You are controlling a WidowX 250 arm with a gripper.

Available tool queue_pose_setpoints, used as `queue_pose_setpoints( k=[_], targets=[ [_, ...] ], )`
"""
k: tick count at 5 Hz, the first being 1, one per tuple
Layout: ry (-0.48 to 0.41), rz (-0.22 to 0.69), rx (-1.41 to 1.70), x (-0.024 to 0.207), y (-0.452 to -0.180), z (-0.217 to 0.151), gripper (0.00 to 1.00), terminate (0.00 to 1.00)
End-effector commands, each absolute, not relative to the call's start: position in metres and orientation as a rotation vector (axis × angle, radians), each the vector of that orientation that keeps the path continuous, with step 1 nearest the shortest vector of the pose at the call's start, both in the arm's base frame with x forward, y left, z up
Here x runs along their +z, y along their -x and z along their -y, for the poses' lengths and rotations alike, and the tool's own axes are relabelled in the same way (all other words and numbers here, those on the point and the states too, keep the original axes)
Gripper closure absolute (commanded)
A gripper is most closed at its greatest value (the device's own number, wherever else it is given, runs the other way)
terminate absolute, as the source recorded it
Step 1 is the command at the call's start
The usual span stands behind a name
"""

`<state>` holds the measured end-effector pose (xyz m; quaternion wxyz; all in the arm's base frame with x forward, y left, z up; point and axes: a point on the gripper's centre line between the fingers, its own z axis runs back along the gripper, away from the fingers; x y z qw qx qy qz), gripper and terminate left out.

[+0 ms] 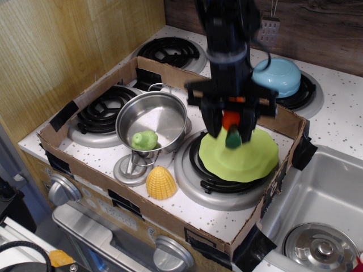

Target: Put carrot on plate

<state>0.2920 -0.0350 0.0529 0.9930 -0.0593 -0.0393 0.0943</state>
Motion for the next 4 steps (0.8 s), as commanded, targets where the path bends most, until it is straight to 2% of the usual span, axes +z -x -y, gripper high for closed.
queue_pose_setpoints(
  k=[1, 2, 3, 4],
  targets=[
    [0.200, 0.165, 0.235, 0.022, -0.306, 0.031, 1.00, 0.00],
    [0.238, 0.174, 0.246, 0.013, -0.312, 0.028, 0.00, 0.00],
    [0.189, 0.157, 0.265, 0.027, -0.312, 0.032, 0.00, 0.00],
    [0.113, 0.118, 0.288, 0.062, -0.307, 0.034, 0.00, 0.00]
  ],
)
